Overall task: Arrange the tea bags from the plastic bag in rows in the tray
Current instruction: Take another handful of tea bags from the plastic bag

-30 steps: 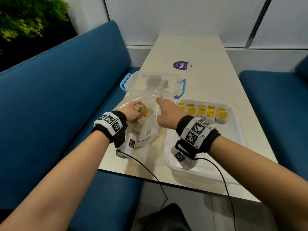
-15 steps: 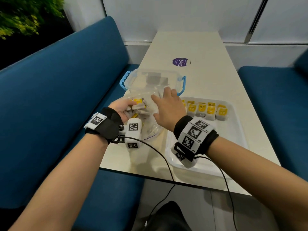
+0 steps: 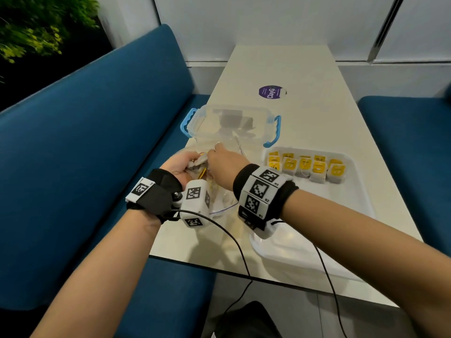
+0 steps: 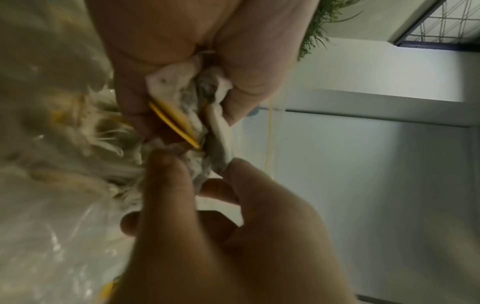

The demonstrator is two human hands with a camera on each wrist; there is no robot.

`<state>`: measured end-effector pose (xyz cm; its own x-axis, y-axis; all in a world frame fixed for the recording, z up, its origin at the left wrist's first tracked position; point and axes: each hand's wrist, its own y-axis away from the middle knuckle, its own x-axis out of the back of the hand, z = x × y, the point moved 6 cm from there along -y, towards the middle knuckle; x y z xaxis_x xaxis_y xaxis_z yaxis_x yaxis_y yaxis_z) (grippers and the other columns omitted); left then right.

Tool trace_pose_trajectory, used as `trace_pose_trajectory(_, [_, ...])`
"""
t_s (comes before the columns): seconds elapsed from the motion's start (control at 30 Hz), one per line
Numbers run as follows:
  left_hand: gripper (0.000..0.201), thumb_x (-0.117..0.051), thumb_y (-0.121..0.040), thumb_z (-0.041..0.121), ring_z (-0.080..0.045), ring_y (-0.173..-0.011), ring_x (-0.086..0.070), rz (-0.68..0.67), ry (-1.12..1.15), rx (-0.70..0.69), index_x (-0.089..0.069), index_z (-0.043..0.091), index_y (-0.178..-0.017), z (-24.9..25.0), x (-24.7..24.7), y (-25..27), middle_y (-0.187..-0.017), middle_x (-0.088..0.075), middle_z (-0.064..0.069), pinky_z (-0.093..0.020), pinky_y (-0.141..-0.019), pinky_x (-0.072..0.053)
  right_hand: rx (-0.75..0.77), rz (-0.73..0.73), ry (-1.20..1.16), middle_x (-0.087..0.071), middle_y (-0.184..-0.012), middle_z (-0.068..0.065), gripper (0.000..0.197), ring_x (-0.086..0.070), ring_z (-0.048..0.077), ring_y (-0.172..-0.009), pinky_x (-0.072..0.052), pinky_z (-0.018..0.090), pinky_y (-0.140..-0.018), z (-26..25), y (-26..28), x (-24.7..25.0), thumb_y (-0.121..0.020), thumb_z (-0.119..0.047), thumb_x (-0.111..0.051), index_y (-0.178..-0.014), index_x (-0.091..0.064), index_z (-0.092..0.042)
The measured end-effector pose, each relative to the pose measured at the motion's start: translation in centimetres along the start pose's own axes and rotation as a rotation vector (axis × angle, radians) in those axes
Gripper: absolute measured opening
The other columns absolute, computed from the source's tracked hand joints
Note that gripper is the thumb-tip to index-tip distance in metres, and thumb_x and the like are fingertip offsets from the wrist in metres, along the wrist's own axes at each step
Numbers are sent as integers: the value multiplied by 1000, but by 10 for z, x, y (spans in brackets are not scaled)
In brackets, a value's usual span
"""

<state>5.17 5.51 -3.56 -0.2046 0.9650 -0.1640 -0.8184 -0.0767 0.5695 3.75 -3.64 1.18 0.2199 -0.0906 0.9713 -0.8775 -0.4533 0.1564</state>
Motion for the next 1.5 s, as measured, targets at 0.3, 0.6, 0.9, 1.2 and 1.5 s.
trace_pose_trajectory(0.3, [24, -43, -92, 11, -18, -37, -55, 56, 107, 10, -51, 8, -70, -9, 2, 1, -47, -57, -7, -20, -48, -48, 4, 40, -131, -51, -123, 17, 27, -53, 30, -112, -41, 31, -91, 4, -2, 4, -95, -7, -42, -118, -54, -1])
trace_pose_trajectory(0.6, [37, -47, -92, 34, -19, -60, -55, -29, 218, 11, -61, 14, -65, -19, -9, 8, -58, -60, -4, -33, -70, -44, -41, 73, -266, -40, -68, 0, 32, -42, 19, -84, -31, 16, -59, 9, -9, 7, -93, -13, -48, -63, -39, -13])
trace_pose_trajectory(0.9, [24, -54, -79, 17, -22, -57, -62, -41, 312, -45, -69, 10, -60, -16, -7, 10, -64, -65, -8, -34, -75, -45, -28, 148, -348, -58, -116, 11, 26, -54, 25, -108, -41, 30, -91, 12, -2, 5, -93, -13, -49, -116, -63, -11])
trace_pose_trajectory(1.2, [49, -52, -93, 27, -25, -72, -59, -32, 313, -40, -68, 5, -52, -22, -10, 7, -61, -64, -11, -39, -77, -50, -21, 171, -396, -64, -97, 12, 21, -59, 28, -92, -44, 31, -75, 12, -8, 5, -91, -15, -50, -100, -67, -7])
trace_pose_trajectory(1.5, [29, -47, -72, 4, -29, -86, -60, -98, 460, -35, -61, 1, -97, -18, 2, 8, -102, -60, -16, -33, -59, -56, -26, 43, -315, -45, -127, 16, 49, -45, 31, -119, -38, 34, -96, 11, -5, -6, -85, -23, -61, -128, -42, -9])
